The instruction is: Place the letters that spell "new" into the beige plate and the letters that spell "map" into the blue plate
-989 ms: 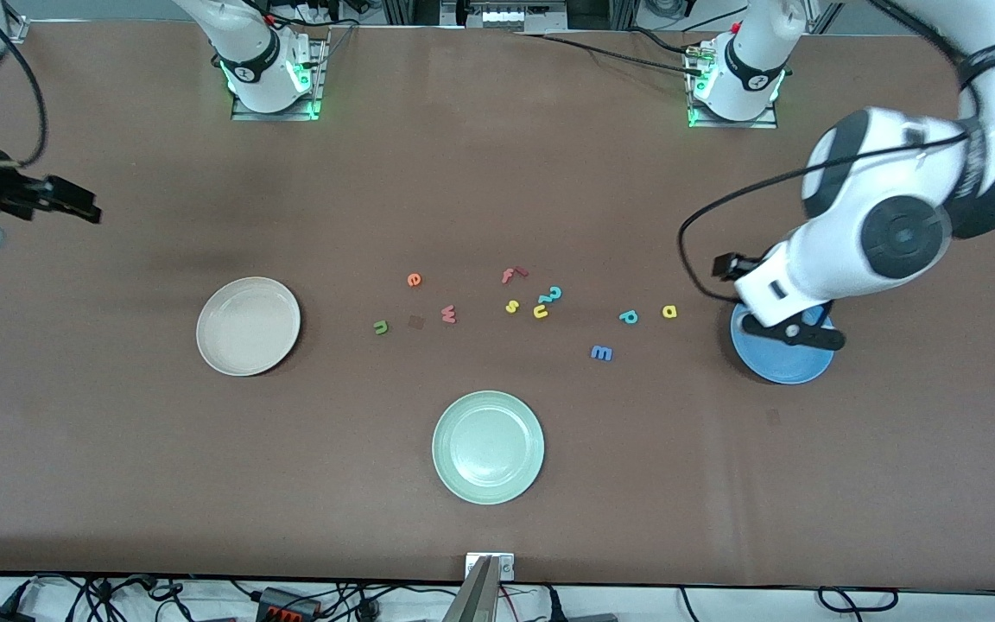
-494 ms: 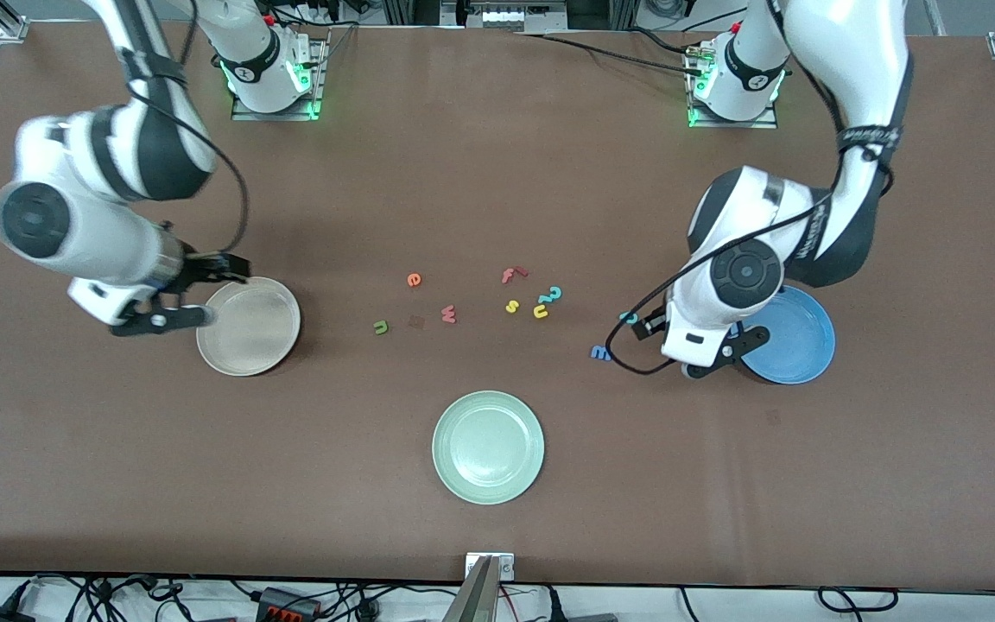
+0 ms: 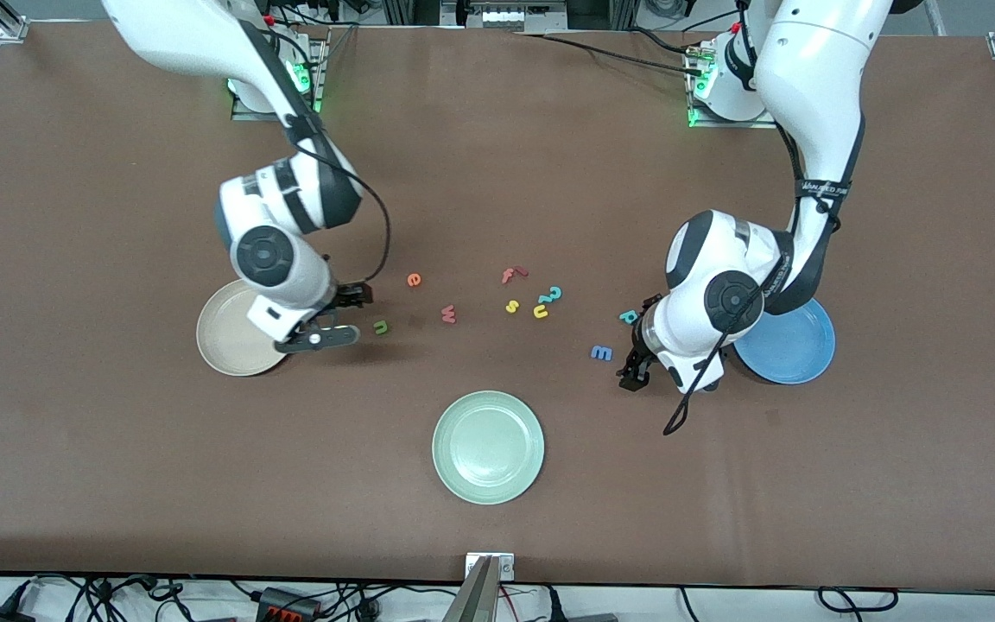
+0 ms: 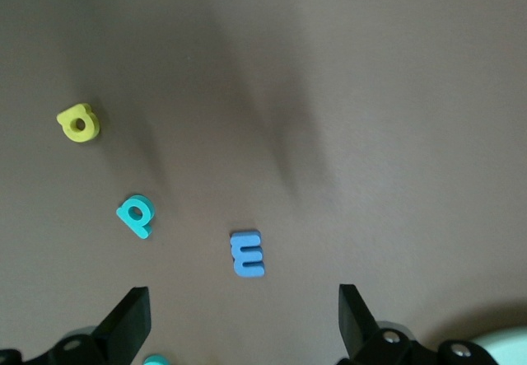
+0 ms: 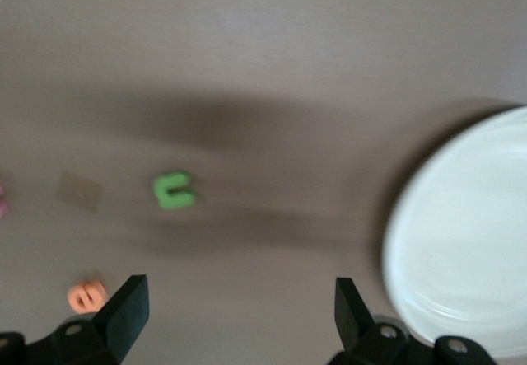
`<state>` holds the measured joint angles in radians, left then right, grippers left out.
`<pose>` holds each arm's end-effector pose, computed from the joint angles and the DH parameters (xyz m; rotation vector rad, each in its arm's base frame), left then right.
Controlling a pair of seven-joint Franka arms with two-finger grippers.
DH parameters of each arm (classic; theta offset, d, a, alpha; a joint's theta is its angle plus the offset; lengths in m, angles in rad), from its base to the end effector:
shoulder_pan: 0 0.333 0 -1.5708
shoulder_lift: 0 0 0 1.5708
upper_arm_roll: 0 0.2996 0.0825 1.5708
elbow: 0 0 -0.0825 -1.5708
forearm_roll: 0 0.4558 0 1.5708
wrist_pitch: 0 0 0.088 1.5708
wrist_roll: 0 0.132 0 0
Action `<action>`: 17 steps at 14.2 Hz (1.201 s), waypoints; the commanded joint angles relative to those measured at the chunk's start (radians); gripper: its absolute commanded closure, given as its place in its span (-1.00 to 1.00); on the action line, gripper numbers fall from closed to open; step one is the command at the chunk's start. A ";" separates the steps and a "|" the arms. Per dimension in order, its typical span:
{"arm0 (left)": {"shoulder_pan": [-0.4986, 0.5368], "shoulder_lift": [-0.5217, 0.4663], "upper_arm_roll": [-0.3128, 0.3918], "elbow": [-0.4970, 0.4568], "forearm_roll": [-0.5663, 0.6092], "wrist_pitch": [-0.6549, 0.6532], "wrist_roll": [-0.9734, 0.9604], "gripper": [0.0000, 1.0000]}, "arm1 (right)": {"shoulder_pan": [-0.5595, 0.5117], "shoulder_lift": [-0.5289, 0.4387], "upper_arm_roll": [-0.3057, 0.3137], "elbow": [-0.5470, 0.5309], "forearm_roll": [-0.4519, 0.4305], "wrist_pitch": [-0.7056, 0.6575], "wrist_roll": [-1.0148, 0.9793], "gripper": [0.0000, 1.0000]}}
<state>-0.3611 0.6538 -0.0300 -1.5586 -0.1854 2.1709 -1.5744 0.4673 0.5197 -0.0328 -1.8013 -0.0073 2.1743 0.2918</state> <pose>0.6856 -0.2926 0.1796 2.4482 1.8558 -0.2522 0.6150 0.2851 0.1584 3.0538 0.2301 -0.1979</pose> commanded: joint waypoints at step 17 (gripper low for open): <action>-0.062 0.133 0.008 -0.031 -0.017 0.193 -0.052 0.73 | 0.065 0.164 -0.006 0.039 0.033 0.206 0.036 0.00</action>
<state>-0.4097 0.7822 -0.0297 -1.5912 -0.1860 2.3625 -1.6371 0.5249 0.6660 -0.0333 -1.7827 0.0124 2.3678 0.3219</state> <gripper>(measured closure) 0.595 0.401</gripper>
